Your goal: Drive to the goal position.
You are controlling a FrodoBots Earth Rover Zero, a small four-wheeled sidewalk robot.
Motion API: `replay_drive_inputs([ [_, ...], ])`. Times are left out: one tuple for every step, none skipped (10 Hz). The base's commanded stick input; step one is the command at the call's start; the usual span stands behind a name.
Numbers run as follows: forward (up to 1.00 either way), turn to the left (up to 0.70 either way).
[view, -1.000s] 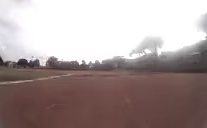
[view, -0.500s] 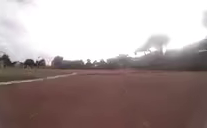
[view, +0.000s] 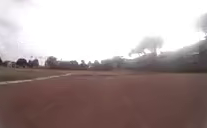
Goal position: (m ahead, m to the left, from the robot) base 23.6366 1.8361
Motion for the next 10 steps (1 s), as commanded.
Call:
replay_drive_inputs([
  [0.70,-0.35],
  [0.70,-0.35],
  [0.70,-0.35],
  [0.70,-0.35],
  [0.70,-0.35],
  [0.70,-0.35],
  [0.70,-0.35],
  [0.70,-0.35],
  [0.70,-0.35],
  [0.70,0.00],
])
